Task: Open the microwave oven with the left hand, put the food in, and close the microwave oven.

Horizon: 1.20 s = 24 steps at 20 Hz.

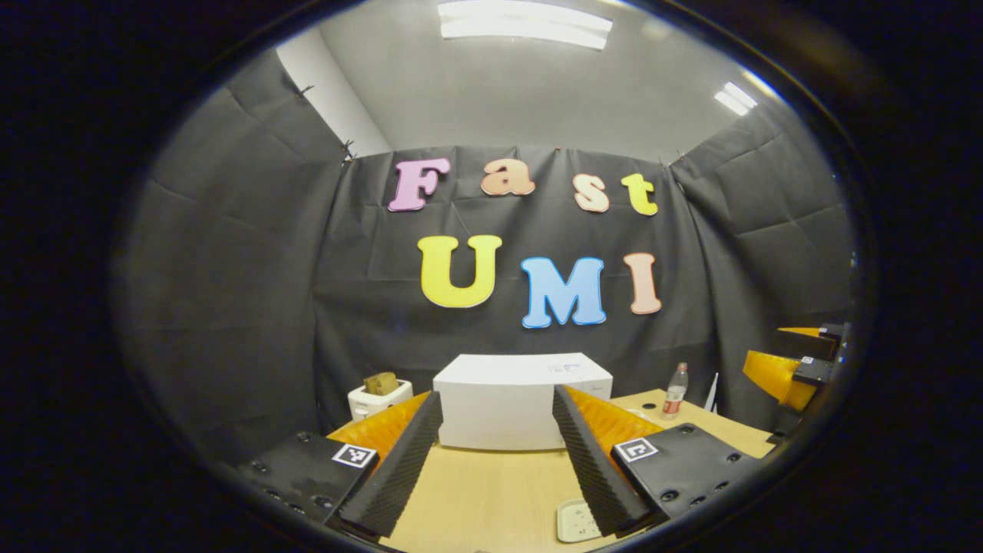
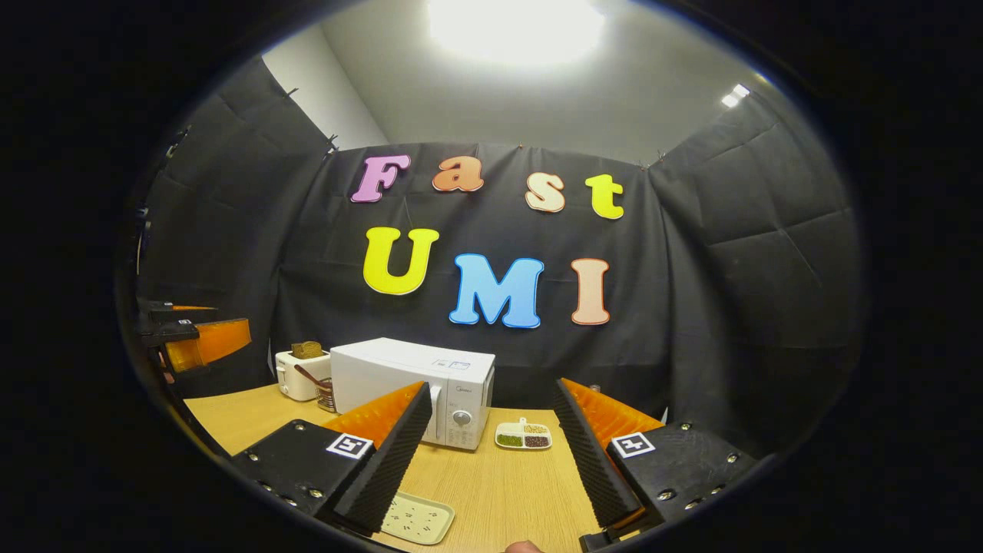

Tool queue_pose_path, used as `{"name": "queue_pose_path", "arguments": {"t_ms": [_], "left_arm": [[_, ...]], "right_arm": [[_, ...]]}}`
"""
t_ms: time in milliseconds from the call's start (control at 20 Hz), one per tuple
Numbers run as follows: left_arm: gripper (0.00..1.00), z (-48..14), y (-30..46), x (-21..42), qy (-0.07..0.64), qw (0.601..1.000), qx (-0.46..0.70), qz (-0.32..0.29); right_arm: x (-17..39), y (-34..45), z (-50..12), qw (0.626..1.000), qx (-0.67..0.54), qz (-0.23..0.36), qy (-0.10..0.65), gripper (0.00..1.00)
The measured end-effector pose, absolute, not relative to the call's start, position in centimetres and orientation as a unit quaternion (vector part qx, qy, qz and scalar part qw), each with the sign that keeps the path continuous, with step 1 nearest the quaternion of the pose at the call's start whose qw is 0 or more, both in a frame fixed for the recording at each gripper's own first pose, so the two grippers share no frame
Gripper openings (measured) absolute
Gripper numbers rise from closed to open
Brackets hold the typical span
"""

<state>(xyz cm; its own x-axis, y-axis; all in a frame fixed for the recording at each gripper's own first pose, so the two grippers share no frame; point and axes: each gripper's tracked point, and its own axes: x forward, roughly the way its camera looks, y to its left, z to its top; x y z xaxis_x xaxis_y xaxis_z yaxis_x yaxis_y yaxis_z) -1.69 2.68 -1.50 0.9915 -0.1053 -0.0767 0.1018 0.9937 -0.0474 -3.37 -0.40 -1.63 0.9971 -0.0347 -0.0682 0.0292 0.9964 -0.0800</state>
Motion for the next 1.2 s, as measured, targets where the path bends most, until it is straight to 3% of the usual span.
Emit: {"name": "queue_pose_path", "arguments": {"t_ms": [200, 300, 750, 1050, 1200], "left_arm": [[0.99, -0.7, 3.3, -1.8, 0.025, 0.999, -0.009, -0.047], [0.93, -0.7, 3.0, -1.8, 0.026, 0.998, -0.009, -0.049], [0.99, -0.6, 3.1, -1.9, 0.022, 0.998, -0.026, -0.050], [0.93, -1.4, 3.9, -1.2, 0.029, 0.997, -0.045, -0.048], [0.96, -1.2, 4.4, -0.3, 0.023, 0.998, -0.049, -0.043]], "right_arm": [[-3.3, 0.0, -1.2, 0.999, -0.039, -0.015, 0.025, 0.97], [-3.1, 0.5, -0.9, 0.999, -0.030, -0.013, 0.020, 0.97], [-2.8, 1.9, -0.4, 0.999, -0.033, 0.004, 0.011, 0.97], [-2.6, 2.1, -0.3, 1.000, -0.031, -0.001, 0.005, 0.97], [-2.5, 2.1, -0.3, 0.999, -0.032, -0.003, 0.005, 0.97]]}}
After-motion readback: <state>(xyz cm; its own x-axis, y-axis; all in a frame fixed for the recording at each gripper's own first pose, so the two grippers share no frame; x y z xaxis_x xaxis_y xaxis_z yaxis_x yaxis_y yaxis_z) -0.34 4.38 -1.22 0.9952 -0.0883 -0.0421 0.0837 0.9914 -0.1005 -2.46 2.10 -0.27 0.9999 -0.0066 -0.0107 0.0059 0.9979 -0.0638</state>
